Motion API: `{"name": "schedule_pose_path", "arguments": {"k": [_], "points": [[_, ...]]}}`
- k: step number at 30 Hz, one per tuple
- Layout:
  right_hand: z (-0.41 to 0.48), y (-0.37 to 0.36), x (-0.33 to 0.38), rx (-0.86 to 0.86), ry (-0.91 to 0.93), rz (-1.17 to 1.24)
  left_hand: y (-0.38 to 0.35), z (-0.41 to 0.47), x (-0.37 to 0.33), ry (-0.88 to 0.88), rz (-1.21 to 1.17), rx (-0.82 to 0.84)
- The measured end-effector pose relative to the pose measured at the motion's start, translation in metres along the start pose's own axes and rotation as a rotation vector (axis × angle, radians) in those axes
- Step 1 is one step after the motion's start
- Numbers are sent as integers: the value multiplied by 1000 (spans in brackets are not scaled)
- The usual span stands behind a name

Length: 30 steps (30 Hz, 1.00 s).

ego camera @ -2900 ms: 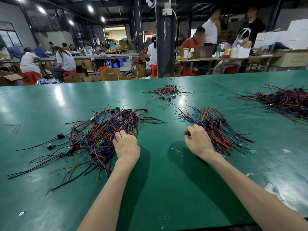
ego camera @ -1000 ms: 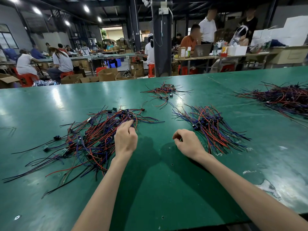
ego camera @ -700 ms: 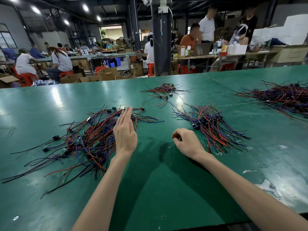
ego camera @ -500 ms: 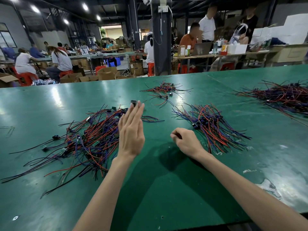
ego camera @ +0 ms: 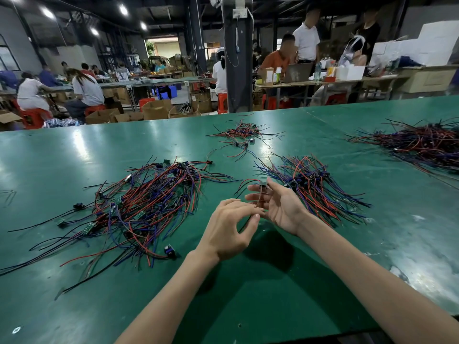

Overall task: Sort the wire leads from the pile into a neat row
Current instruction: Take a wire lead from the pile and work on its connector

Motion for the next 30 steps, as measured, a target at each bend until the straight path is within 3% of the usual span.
{"name": "schedule_pose_path", "arguments": {"k": [7,12,16,20,30], "points": [[0,0,-3,-7,35,-102,3,1,3,123,-75,-60],[-2,-2,-1,33,36,-78,0,4,13,385,-206,-232],[-5,-7,-3,106,-15,-68,-3,8,24,547,-302,-196],[-7,-12,-10,178,-64,-138,-6,9,26,594,-418,-143],[-9,-14,-18,262,-123,-196,-4,11,23,785,-900,-237]]}}
Point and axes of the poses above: each hand's wrist, its own z-axis towards the middle knuckle, its own y-axis out of the back of the hand, x = y × z, the point moved 1 cm from there along z, towards the middle knuckle, and after that the axes turned 2 degrees about -y, right-handed, at the moved point
